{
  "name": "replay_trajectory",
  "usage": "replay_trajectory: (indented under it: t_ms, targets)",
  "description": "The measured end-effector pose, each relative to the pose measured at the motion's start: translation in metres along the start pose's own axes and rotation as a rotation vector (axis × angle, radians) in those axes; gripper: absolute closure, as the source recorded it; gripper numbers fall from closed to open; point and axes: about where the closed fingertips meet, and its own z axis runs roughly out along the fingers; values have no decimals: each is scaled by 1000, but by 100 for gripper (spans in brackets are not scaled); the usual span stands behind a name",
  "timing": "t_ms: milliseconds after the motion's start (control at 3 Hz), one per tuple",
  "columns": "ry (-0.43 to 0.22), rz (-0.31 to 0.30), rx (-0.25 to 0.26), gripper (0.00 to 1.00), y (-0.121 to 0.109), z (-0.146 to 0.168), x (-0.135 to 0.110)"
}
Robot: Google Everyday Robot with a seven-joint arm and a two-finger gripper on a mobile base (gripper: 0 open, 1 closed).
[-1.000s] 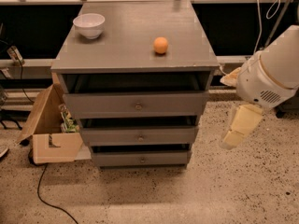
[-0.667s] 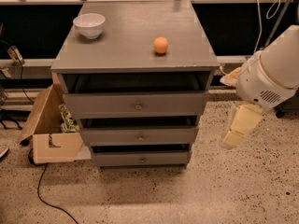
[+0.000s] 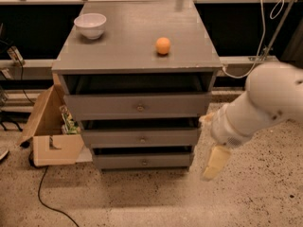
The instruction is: Open bottom drawer
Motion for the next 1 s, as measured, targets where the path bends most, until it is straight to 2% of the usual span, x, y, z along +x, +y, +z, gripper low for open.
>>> replay_trajectory:
  t_ms: [333, 667, 1000]
  targets:
    - [-31, -8, -33, 0, 2, 58, 6]
    - [-109, 18, -48, 0, -8, 113, 6]
    - [-109, 18, -48, 0, -8, 113, 6]
